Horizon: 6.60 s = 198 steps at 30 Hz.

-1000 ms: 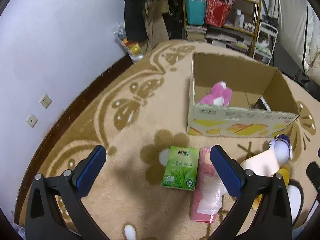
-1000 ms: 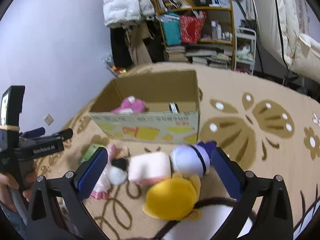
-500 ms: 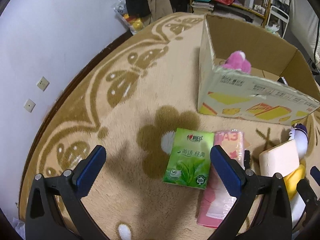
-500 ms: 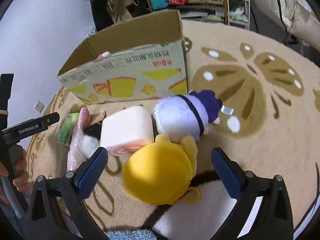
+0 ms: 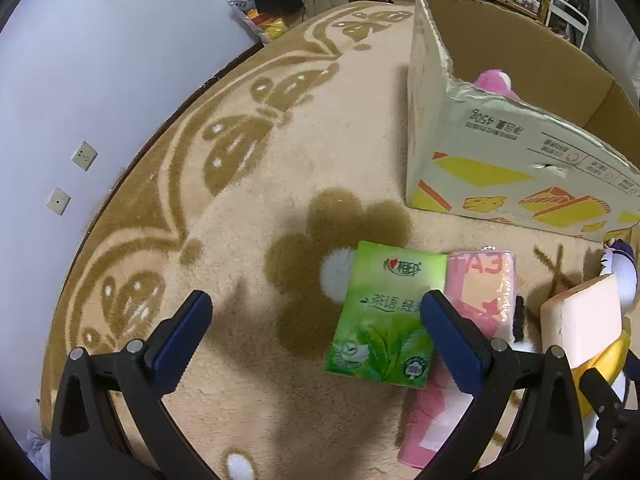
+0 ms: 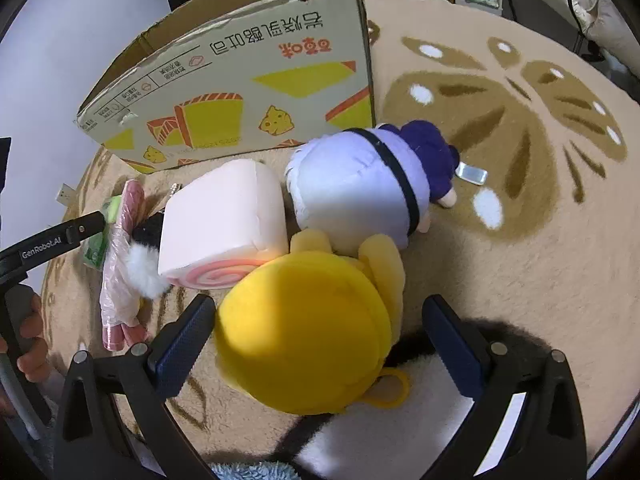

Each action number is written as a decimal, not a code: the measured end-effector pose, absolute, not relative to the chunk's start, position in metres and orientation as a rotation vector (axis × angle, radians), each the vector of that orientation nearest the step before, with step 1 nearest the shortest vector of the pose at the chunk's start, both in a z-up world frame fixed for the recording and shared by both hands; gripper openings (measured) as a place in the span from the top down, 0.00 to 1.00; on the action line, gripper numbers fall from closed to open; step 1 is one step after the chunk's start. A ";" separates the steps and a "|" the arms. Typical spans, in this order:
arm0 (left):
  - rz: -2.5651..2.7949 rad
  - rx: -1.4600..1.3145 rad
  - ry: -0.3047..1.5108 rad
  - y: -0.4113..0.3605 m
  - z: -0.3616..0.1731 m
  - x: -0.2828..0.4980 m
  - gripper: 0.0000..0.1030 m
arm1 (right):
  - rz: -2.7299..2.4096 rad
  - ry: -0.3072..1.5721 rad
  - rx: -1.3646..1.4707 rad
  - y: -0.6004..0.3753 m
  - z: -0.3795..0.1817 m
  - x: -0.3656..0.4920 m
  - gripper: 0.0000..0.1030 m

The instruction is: Organize soft objects

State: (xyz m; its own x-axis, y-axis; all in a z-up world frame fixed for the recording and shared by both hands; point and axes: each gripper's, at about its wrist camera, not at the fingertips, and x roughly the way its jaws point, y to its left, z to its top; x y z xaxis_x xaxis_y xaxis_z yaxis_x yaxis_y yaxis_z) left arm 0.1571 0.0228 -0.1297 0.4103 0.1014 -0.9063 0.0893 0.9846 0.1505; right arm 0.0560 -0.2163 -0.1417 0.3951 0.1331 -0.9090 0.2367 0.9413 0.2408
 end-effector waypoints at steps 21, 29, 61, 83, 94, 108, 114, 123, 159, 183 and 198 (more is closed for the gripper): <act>-0.021 0.277 1.137 0.004 -0.136 0.154 0.00 | -0.051 1.192 0.394 -0.216 -0.154 0.062 0.00; 0.004 0.276 1.165 0.009 -0.148 0.156 0.00 | -0.009 1.186 0.396 -0.215 -0.150 0.060 0.18; -0.035 0.124 0.905 0.023 -0.073 0.135 0.46 | -0.088 0.827 0.257 -0.225 -0.068 0.059 0.28; -0.130 0.122 0.664 -0.007 0.006 0.150 0.46 | 0.017 0.619 0.132 -0.221 0.008 0.093 0.27; -0.118 0.178 0.618 -0.024 0.013 0.183 0.46 | 0.044 0.542 0.094 -0.220 0.026 0.131 0.27; -0.173 0.177 0.643 -0.044 -0.009 0.196 0.46 | 0.059 0.601 0.087 -0.220 0.002 0.168 0.25; -0.169 0.151 0.683 -0.039 -0.017 0.200 0.44 | 0.057 0.673 0.091 -0.222 -0.018 0.168 0.22; -0.150 0.167 0.711 -0.035 -0.025 0.194 0.29 | 0.039 0.724 0.098 -0.228 -0.025 0.165 0.10; -0.107 0.335 1.052 0.000 -0.131 0.198 0.03 | -0.007 0.737 0.199 -0.263 -0.026 0.126 0.00; -0.132 0.115 1.044 0.022 -0.148 0.213 0.50 | -0.015 0.779 0.198 -0.268 -0.040 0.124 0.00; -0.145 0.104 0.669 0.005 -0.027 0.184 0.50 | -0.007 0.771 0.191 -0.259 -0.037 0.108 0.00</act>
State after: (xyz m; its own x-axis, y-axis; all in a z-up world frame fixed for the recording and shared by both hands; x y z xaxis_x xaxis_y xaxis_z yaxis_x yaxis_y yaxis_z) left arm 0.1837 0.0048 -0.0267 0.7750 -0.1001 -0.6240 0.1671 0.9847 0.0495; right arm 0.1084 -0.2595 -0.0369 0.7183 0.0639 -0.6928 0.0758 0.9827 0.1692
